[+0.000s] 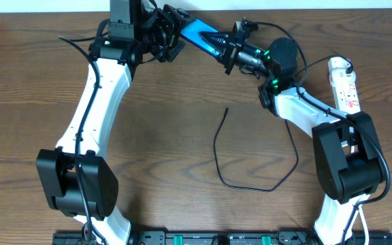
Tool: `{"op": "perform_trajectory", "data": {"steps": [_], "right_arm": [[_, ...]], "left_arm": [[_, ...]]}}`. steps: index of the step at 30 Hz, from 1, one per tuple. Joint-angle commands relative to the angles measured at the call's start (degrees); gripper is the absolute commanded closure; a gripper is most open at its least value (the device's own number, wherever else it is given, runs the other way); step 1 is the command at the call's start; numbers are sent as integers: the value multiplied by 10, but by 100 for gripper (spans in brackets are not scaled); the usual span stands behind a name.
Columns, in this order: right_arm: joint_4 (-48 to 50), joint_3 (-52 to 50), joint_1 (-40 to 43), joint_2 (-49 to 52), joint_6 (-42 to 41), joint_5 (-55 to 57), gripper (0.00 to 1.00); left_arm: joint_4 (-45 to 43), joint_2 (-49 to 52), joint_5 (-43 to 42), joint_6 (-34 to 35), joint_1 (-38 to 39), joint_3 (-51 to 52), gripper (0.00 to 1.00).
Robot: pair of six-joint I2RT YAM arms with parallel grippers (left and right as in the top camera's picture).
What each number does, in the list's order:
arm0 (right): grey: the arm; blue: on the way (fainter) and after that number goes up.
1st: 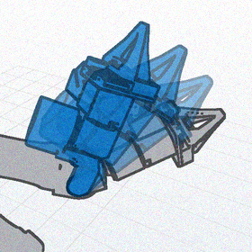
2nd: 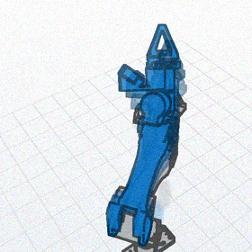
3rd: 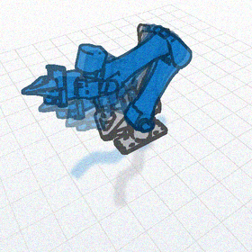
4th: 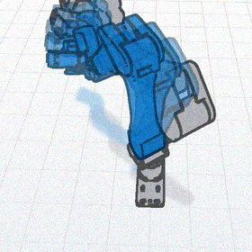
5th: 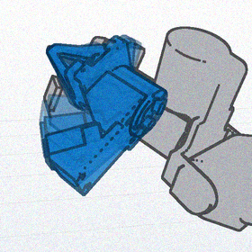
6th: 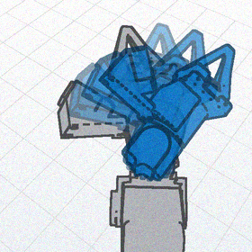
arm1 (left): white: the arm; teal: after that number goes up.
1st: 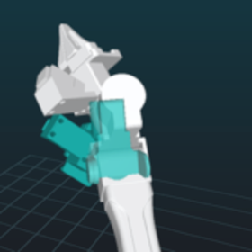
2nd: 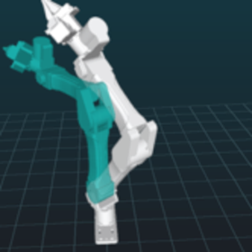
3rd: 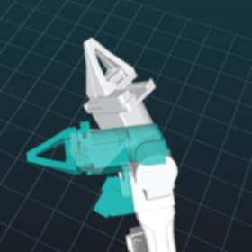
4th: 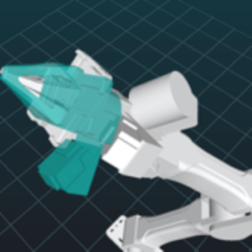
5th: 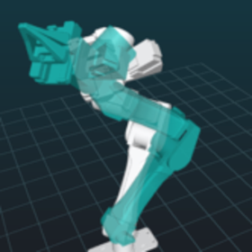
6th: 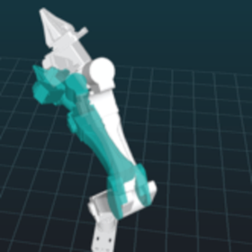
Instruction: Plug charger to phone and switch on socket
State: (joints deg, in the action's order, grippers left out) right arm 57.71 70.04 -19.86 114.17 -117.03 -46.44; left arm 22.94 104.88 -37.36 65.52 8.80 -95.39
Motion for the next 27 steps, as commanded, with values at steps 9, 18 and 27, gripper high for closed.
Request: {"op": "perform_trajectory", "data": {"steps": [9,18,27], "right_arm": [[8,19,-16,-3,-5,-7,99],[8,19,-23,-3,-5,-19,99],[8,19,-35,-3,-5,-19,98]], "left_arm": [[-2,-7,10,-10,0,-4,57],[-8,-7,14,-10,0,-4,69],[-8,-7,34,-10,0,-4,80]]}}
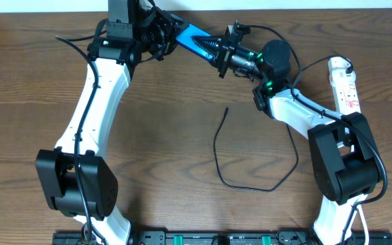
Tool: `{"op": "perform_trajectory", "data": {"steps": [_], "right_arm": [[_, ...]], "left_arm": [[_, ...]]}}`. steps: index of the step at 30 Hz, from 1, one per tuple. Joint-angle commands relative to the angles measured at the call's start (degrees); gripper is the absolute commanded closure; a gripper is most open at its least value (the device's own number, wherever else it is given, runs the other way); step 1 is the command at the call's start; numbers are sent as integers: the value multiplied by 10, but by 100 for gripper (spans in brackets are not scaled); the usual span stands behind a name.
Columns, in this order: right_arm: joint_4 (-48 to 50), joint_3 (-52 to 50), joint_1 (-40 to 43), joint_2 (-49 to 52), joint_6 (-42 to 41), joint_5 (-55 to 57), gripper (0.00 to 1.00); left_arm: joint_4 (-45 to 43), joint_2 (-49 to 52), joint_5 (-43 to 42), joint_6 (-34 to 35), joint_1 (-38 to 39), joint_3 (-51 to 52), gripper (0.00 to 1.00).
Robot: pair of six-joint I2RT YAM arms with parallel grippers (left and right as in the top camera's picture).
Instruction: Plug charger to phone and switch on socket
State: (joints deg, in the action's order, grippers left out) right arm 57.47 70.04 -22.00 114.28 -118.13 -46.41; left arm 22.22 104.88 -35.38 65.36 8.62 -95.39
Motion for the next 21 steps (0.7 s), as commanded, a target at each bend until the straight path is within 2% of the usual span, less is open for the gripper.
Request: {"op": "perform_trajectory", "data": {"steps": [1,4,10,16,21], "right_arm": [[10,19,-14,-4,6,-20,98],[10,19,-14,-4,6,-20,98],[10,19,-14,-4,6,-20,98],[10,19,-14,-4,6,-20,86],[8,19,-14,-4,6,-19,71]], "left_arm": [[-1,-7,14,-9,2,-4,81],[-1,-7,14,-9,2,-4,92],[-1,-7,14,-9,2,-4,93],[-1,-7,14,-9,2,-4,92],[-1,-7,14,-9,2,-4,93]]}}
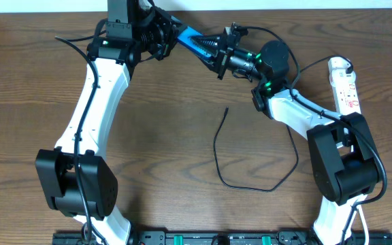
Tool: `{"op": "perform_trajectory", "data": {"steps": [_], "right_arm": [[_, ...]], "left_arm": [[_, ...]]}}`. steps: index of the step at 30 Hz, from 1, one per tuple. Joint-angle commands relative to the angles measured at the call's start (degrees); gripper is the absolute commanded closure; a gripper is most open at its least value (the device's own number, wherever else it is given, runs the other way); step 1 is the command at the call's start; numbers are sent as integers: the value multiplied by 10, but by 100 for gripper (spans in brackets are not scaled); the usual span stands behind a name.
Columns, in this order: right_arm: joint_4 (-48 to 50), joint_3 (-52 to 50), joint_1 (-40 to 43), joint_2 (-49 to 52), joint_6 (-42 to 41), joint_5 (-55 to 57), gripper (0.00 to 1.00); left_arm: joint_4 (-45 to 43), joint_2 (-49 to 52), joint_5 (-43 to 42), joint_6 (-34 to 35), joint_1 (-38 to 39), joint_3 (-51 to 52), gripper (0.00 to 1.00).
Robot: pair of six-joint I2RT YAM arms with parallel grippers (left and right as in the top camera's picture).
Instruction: Plug charger to phone and switch on socket
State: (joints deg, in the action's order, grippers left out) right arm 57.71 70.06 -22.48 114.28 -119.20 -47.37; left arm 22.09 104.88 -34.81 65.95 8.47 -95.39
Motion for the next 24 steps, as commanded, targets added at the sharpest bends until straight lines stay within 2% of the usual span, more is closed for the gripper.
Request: {"op": "perform_trajectory", "data": {"steps": [1,4,6,11,16,18,22,24], "right_arm": [[5,18,-9,-4,16,-10,69],[5,18,-9,-4,16,-10,61],[5,18,-8,-4,16,-10,51],[-3,18,-8,-4,17,-10,3],[-13,18,-6,-4,21,-10,1],[-23,18,-3,-4,49,-10,1],[-51,18,12,-4,124,-10,1],[-84,18,22,-4,149,-10,1]], "left_arm": [[1,-7,8,-15,3,-4,93],[1,-7,8,-15,3,-4,93],[1,-7,8,-15,3,-4,93],[0,-7,8,-15,3,-4,93],[-10,-7,8,-14,-8,-4,93],[-10,-7,4,-12,-19,-4,93],[-10,-7,-58,-7,-54,-4,92],[-10,-7,-97,17,-75,-4,92]]}}
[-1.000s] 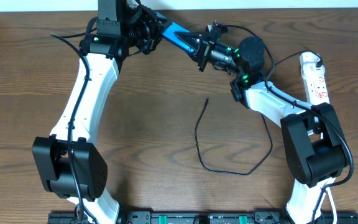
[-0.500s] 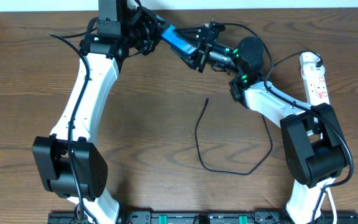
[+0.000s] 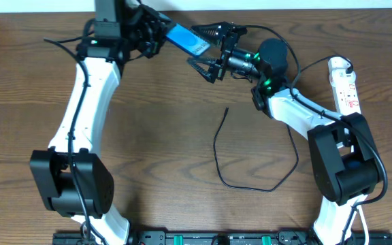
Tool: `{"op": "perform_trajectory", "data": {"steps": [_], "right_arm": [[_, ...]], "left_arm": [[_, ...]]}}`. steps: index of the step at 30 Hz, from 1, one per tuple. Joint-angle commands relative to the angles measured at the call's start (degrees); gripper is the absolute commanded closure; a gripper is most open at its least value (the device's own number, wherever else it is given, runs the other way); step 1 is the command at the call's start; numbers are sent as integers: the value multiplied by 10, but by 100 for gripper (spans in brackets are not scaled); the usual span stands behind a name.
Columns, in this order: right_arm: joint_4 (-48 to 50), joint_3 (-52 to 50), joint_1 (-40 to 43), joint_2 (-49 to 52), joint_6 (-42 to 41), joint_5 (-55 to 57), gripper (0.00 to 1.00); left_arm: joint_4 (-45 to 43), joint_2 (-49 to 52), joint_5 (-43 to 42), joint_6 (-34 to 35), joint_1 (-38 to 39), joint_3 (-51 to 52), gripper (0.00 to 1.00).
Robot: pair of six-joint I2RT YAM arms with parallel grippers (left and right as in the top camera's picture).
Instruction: Plug charger to phone and switch on socket
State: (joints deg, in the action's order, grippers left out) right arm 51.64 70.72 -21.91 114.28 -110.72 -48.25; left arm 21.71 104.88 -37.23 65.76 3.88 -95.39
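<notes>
The blue phone (image 3: 186, 39) is held up over the table's far edge, with my left gripper (image 3: 159, 31) shut on its left end. My right gripper (image 3: 200, 46) is open at the phone's right end, one finger on the far side of it and one on the near side. The black charger cable (image 3: 216, 160) lies loose on the table. Its free plug end (image 3: 226, 109) points up toward the phone and nothing holds it. The white socket strip (image 3: 344, 85) lies at the right edge, and the cable runs toward it.
The wooden table (image 3: 162, 156) carries the cable loop in its middle right. Both arm bases (image 3: 73, 184) stand near the front edge. Black arm wiring hangs around both wrists at the back.
My right gripper, which was shut on the phone's right end, now stands open around it. My left arm has shifted left with the phone still in its grip.
At first both grippers held the phone between them at the back of the table. Over the following moments the pair had shifted slightly left. Now only the left gripper holds the phone. The cable has lain still throughout.
</notes>
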Motion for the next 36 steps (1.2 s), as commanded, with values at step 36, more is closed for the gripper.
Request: {"op": "perform_trajectory", "data": {"steps": [36], "right_arm": [[-1004,289,49,6,719,396,1]], "left_arm": [[198,-7,-311,-429,-123,-4,92]]}}
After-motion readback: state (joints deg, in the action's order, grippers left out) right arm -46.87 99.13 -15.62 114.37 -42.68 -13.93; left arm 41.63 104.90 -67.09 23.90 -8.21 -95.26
